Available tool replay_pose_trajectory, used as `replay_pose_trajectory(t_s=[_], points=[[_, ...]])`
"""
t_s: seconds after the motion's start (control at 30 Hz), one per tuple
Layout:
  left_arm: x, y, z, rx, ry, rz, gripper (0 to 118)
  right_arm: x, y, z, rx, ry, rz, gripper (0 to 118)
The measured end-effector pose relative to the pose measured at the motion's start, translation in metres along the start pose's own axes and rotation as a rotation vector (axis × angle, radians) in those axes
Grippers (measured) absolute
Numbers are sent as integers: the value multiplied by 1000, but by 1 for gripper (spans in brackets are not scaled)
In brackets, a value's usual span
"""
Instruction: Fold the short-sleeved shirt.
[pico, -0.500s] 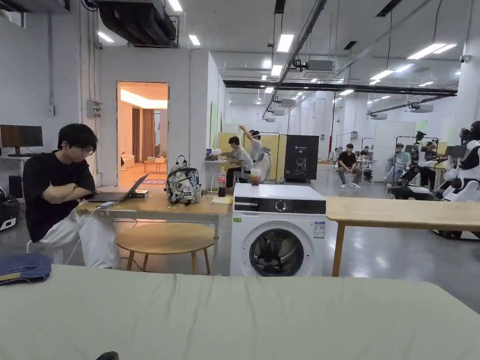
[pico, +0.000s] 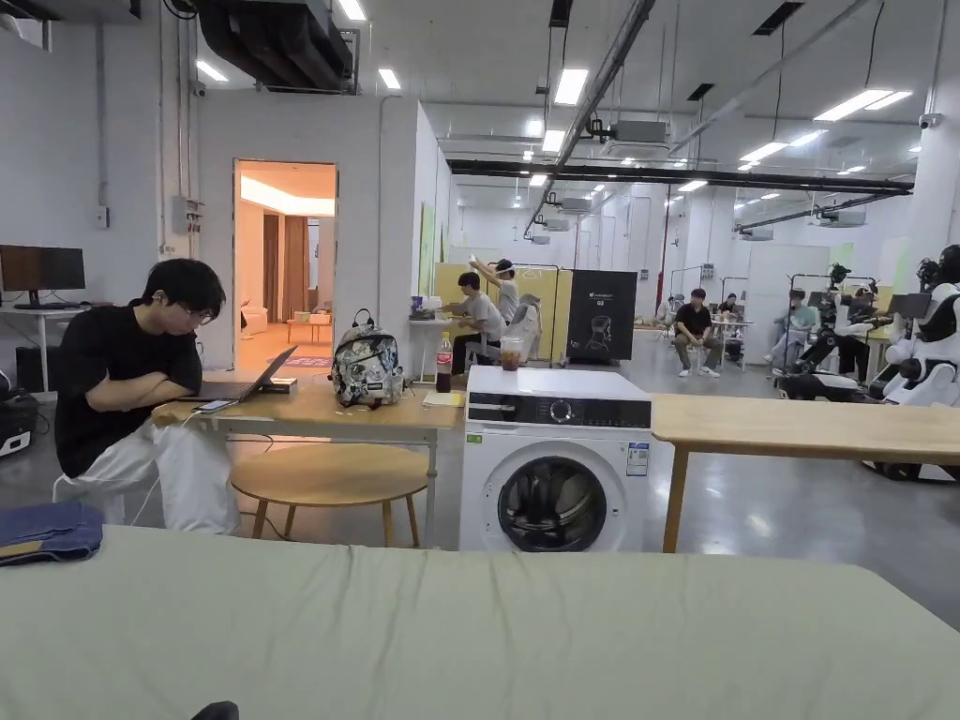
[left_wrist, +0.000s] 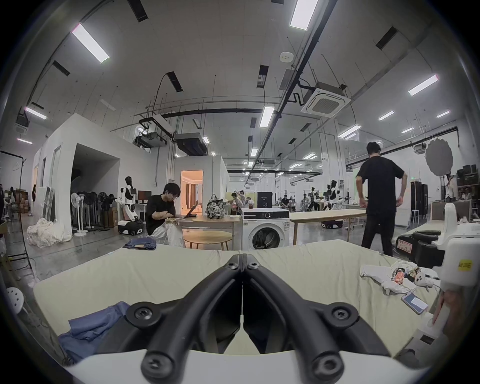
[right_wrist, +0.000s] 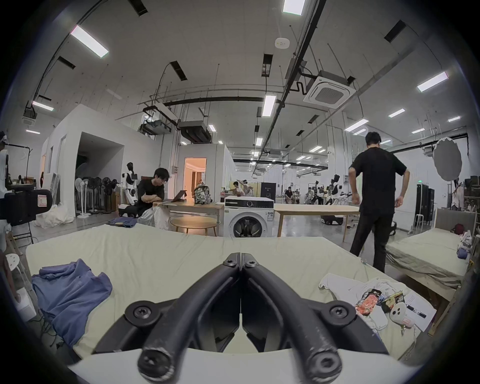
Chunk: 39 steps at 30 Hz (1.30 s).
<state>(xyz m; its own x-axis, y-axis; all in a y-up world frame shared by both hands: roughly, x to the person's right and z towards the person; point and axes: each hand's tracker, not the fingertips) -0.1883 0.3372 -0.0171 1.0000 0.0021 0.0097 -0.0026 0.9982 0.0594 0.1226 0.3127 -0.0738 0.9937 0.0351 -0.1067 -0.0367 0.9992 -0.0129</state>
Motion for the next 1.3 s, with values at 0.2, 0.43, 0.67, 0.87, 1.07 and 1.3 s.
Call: replay_pose_trajectory(t_s=[0.2, 0.43, 0.67, 0.87, 1.07, 1.3], points=[[-2, 1, -1, -12, 14, 3, 0, -1, 1, 0, 0, -1, -5, 0], [-5, -1, -1, -14, 20, 14, 0, 0, 1, 0, 0, -1, -5, 0], [-5, 0, -1, -11, 22, 9, 0, -1, -1, -1, -6, -4, -2, 0], [-4, -2, -3, -19, 40, 9, 0, -1, -1, -2, -5, -3, -1, 0], [-4, -1, -2, -15, 37, -3, 0, -1, -1, -2, -5, 3, -5, 0], [-18, -2, 2, -19, 48, 35, 0, -14, -2, -6, -12, 53, -12, 0]])
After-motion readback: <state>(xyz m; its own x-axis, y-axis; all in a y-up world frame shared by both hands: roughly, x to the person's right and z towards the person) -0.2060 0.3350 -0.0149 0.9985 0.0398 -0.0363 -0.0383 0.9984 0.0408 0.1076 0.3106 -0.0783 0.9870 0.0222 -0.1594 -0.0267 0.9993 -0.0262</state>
